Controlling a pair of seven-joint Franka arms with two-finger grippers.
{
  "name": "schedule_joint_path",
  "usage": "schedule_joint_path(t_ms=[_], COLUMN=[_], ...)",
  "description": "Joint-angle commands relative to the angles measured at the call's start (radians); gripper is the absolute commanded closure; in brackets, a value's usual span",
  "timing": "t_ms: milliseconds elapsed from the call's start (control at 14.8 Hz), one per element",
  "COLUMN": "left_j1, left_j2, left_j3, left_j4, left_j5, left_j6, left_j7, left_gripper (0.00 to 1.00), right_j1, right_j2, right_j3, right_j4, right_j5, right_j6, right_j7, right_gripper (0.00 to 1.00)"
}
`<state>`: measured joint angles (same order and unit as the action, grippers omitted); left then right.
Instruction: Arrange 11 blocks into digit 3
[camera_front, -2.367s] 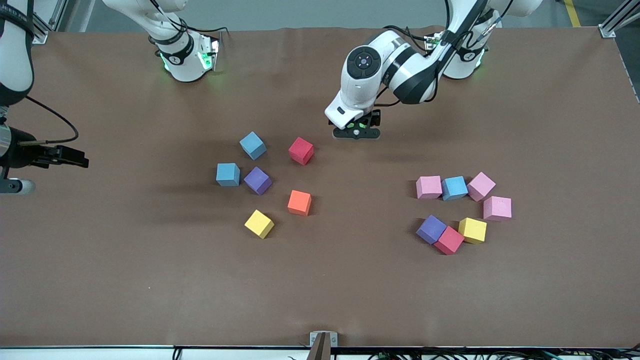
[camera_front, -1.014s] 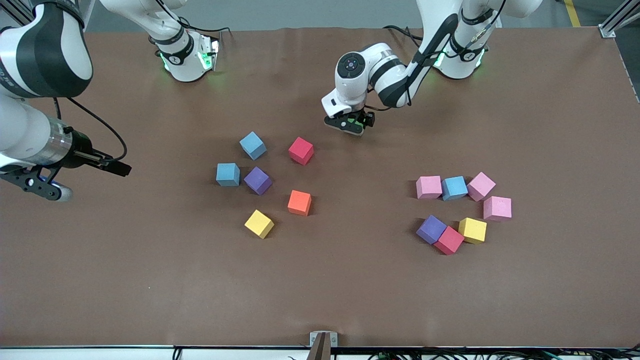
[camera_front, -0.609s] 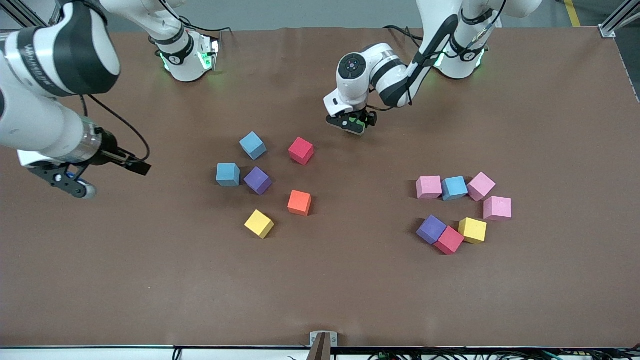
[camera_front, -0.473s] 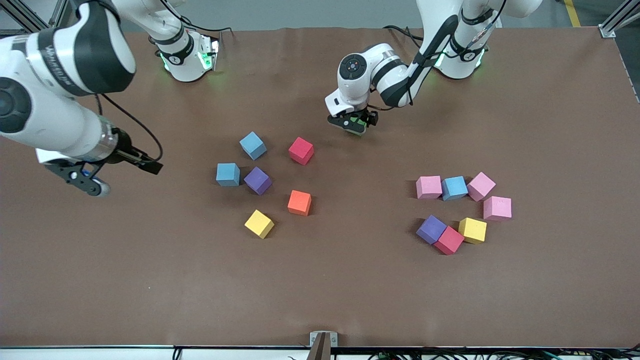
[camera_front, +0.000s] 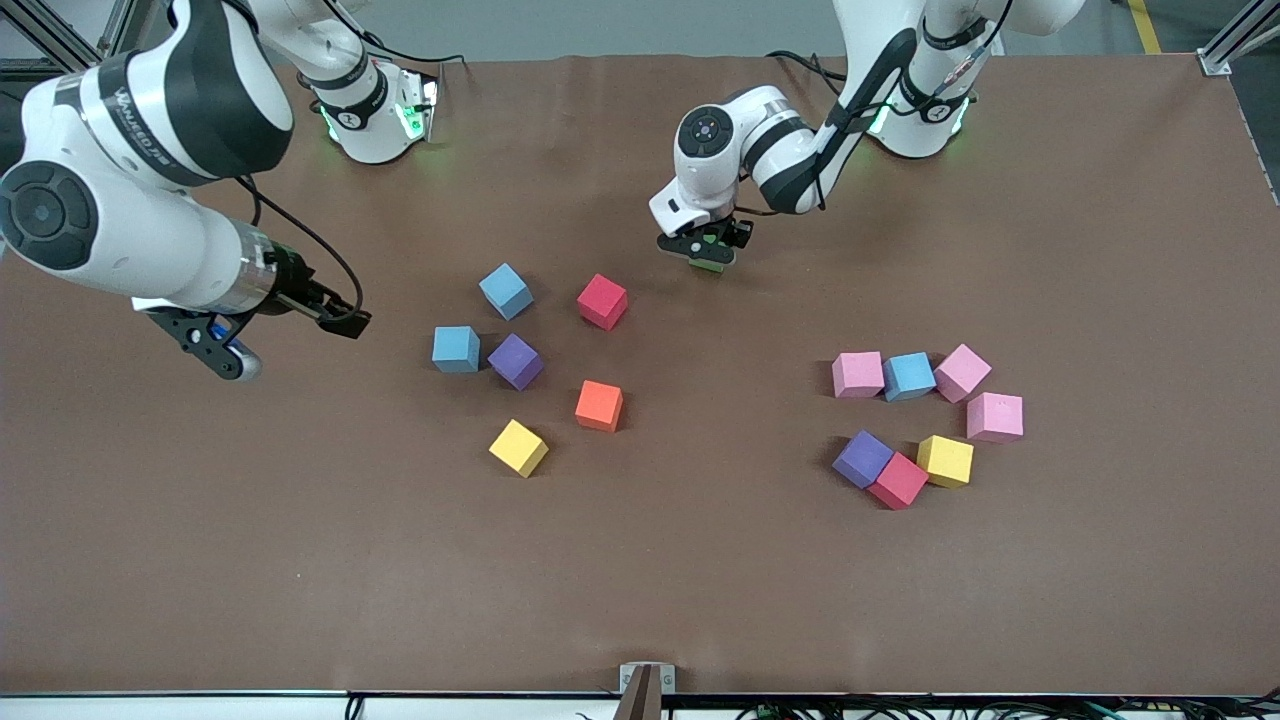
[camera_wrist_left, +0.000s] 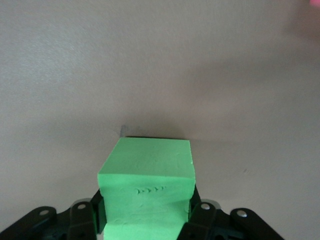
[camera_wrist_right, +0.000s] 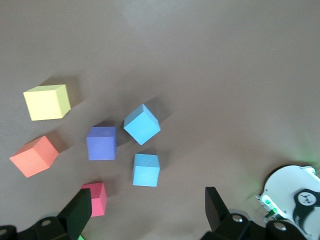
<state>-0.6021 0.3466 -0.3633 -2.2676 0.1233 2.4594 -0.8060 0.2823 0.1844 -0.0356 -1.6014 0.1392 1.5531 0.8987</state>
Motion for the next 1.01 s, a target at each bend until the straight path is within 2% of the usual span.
schedule_joint_path(t_ms=[0,203,541,947], left_j1=[0.001,-0.033,-0.077,-0.09], left_j2=[0.037,0.093,0.183,0.216], left_j3=[-0.008,-0.017,-0.016,-0.016], left_j4=[0.075,0.163,0.275,0.325], left_j5=[-0.001,-0.002,-0.002,-0.001], left_j6=[-0.003,-0.005,-0.007,-0.01], left_j7=[-0.109,-0.241,-0.366,-0.397], left_gripper=[0.61,0.61,0.61,0.61], right_j1=[0.078,0.162,0.222,0.225], right_j2=[-0.031,-0.029,0.003,0.086], right_j3=[-0.004,-0.006,-0.006,-0.006], right_j4=[-0.139,-0.233,-0.241,-0.229], right_j5=[0.014,0.011,0.011,0.003], right_j6=[0.17,0.356,0.392,0.51], right_j7=[0.086,0.255,0.266,0.307], right_gripper=[0.0,0.0,0.0,0.0])
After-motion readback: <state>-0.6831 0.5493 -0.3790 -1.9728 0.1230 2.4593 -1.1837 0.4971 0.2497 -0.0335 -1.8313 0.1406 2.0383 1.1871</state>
